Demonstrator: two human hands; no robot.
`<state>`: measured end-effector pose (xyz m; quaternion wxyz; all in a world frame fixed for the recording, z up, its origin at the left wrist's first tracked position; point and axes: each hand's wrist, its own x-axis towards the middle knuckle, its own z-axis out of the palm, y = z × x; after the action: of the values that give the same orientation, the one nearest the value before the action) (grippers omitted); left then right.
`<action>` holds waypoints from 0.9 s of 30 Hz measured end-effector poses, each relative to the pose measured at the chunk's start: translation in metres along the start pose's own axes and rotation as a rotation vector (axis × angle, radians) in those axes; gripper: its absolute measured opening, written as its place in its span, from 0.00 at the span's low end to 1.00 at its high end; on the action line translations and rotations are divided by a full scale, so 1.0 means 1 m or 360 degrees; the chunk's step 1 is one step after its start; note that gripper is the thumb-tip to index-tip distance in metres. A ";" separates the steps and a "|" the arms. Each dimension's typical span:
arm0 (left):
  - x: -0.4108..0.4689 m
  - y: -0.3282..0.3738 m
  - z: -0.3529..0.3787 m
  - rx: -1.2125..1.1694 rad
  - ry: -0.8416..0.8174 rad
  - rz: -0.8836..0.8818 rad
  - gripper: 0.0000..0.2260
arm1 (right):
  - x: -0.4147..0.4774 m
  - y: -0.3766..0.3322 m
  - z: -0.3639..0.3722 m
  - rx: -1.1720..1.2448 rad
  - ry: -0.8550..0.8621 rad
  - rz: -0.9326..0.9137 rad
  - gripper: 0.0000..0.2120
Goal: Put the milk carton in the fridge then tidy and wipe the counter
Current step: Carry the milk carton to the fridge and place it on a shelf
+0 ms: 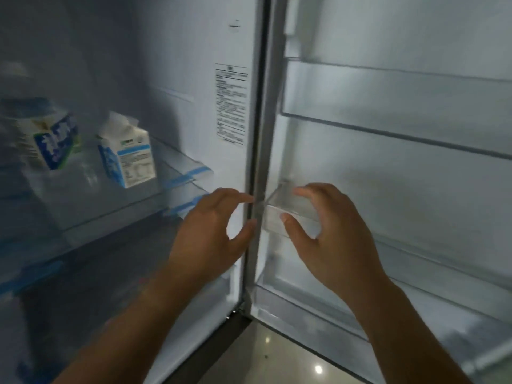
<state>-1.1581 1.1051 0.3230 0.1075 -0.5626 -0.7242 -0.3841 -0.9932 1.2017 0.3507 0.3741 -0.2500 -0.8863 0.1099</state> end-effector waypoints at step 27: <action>-0.039 0.125 0.054 0.0135 -0.0347 0.0162 0.26 | -0.143 0.058 -0.129 -0.0611 -0.0280 0.0318 0.21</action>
<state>-1.0172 1.1222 0.3179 0.0712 -0.6319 -0.7178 -0.2836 -0.7945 1.1766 0.3316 0.2281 -0.3926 -0.8910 -0.0030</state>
